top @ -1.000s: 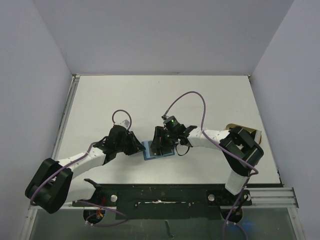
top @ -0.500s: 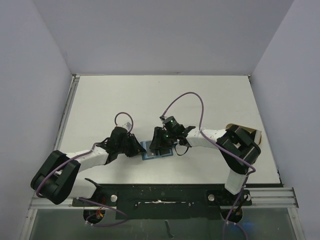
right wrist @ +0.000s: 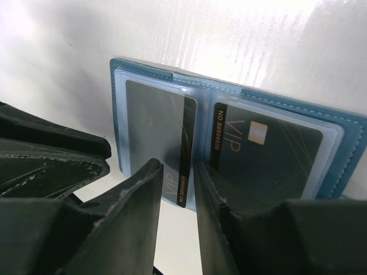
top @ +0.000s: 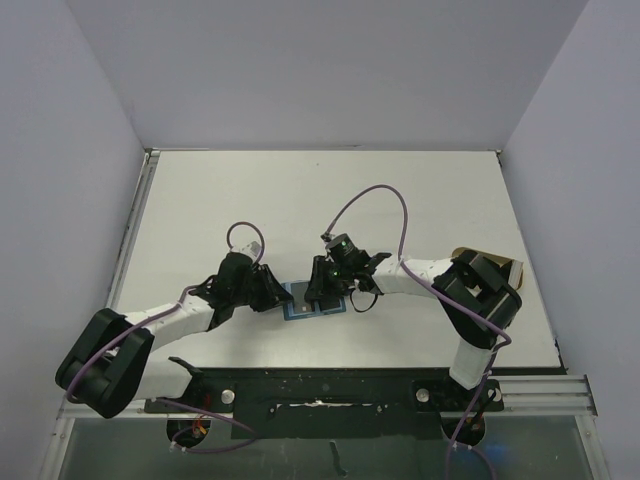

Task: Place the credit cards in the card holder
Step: Turn over the card slot in the card holder.

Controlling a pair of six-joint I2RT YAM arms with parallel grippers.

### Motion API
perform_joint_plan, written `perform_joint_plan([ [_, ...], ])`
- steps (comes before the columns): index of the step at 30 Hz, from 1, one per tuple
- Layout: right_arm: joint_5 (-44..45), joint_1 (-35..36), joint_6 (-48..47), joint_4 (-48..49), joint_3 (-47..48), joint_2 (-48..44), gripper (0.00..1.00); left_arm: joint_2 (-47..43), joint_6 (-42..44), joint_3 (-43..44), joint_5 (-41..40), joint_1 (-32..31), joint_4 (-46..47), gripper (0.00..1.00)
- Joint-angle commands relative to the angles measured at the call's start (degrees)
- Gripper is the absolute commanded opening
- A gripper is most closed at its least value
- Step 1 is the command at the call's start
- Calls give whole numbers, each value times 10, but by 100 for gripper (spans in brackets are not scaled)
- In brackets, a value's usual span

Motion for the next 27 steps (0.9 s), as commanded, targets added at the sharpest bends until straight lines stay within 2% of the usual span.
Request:
perform_joint_plan([
  [1,28,1,-19,-17,8,-21,26,-9,-3,12,4,4,24,24],
  [3,29,1,-21,-15,6,-20,21,3,-3,13,19,4,34,27],
  [8,26,2,-24,-13,6,0,8,18,-9,10,23,5,52,28],
  [13,30,1,-22,-21,2,15,0,23,-7,16,19,4,48,28],
  [27,36,1,-21,-31,-4,32,0,38,0,16,10,5,53,31],
])
